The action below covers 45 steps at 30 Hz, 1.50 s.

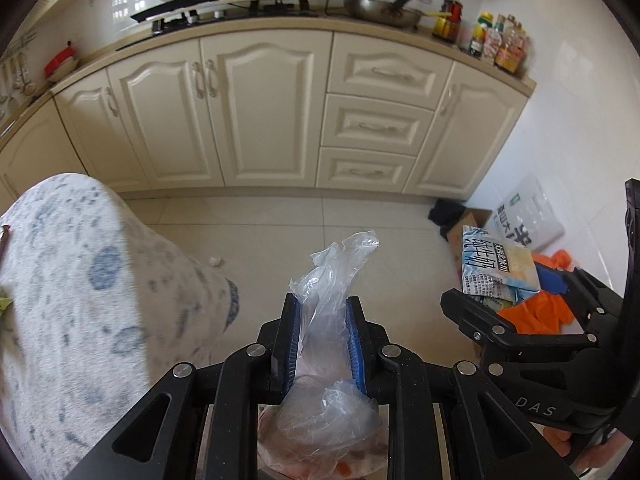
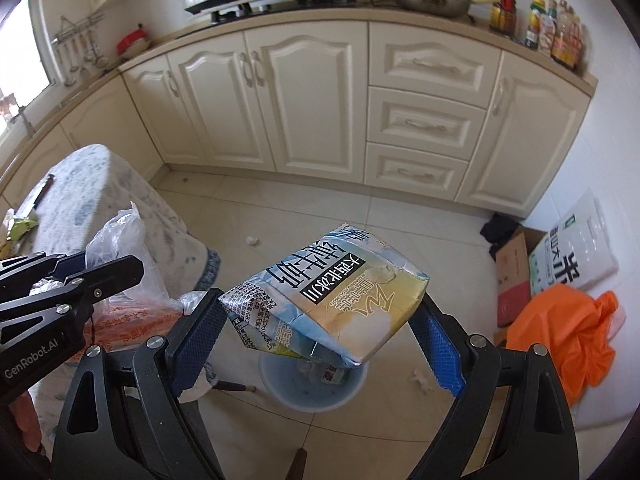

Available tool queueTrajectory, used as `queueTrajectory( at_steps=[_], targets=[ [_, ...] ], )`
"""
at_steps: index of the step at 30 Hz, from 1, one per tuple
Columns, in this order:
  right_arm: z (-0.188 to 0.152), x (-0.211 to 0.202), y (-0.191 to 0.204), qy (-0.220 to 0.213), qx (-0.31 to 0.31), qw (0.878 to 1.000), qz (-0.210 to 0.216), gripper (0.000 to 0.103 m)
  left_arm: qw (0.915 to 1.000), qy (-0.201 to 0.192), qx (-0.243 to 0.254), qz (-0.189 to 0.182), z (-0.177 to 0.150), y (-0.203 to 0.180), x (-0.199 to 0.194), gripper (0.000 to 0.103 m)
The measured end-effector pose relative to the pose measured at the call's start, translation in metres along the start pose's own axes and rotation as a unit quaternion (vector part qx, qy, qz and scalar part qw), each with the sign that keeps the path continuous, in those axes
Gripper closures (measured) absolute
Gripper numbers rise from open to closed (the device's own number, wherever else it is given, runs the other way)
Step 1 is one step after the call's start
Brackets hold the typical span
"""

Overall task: Collect trash
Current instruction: 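Open the left gripper over the bin while the right gripper releases the snack bag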

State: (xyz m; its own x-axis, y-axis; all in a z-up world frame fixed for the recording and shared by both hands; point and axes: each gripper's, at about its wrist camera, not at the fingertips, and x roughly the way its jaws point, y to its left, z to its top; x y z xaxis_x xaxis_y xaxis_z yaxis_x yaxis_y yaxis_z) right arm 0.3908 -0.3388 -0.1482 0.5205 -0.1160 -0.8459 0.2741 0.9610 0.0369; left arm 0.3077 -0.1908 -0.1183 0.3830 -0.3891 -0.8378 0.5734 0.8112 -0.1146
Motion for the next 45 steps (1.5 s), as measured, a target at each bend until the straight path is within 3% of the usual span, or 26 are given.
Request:
queueTrajectory(
  at_steps=[3,6,8,11,18,24,27,31,45],
  targets=[
    [-0.005,0.007,-0.014,0.011,0.016,1.000,-0.009,0.012,0.9998,0.015,0.013,-0.004,0.010,-0.010,0.020,0.084],
    [-0.010,0.013,-0.024,0.019,0.029,0.999,-0.014,0.011,0.9994,0.023,0.024,0.003,0.015,-0.019,0.035,0.076],
    [-0.013,0.019,-0.031,0.030,0.043,0.998,-0.021,0.011,0.9987,0.037,0.030,0.017,0.020,-0.023,0.044,0.052],
    [-0.015,0.024,-0.034,0.035,0.046,0.998,-0.031,0.011,0.9988,0.028,0.032,0.025,0.027,-0.025,0.052,0.039],
    [-0.018,0.029,-0.023,0.041,0.035,0.998,-0.012,0.011,0.9977,0.034,0.019,0.055,0.025,-0.012,0.059,0.038],
    [-0.015,0.032,-0.009,0.046,0.023,0.999,-0.014,0.009,0.9971,0.035,0.006,0.066,0.000,-0.022,0.046,0.038],
    [-0.014,0.037,-0.009,0.064,0.038,0.997,-0.019,0.003,0.9970,0.035,-0.001,0.069,-0.007,-0.019,0.035,0.038],
    [-0.016,0.039,-0.009,0.074,0.043,0.996,-0.022,0.003,0.9972,0.035,-0.008,0.065,-0.015,-0.011,0.024,0.033],
    [-0.021,0.018,0.006,0.068,0.018,0.997,-0.027,0.003,0.9975,0.032,-0.023,0.058,-0.025,0.001,0.001,0.033]
  ],
)
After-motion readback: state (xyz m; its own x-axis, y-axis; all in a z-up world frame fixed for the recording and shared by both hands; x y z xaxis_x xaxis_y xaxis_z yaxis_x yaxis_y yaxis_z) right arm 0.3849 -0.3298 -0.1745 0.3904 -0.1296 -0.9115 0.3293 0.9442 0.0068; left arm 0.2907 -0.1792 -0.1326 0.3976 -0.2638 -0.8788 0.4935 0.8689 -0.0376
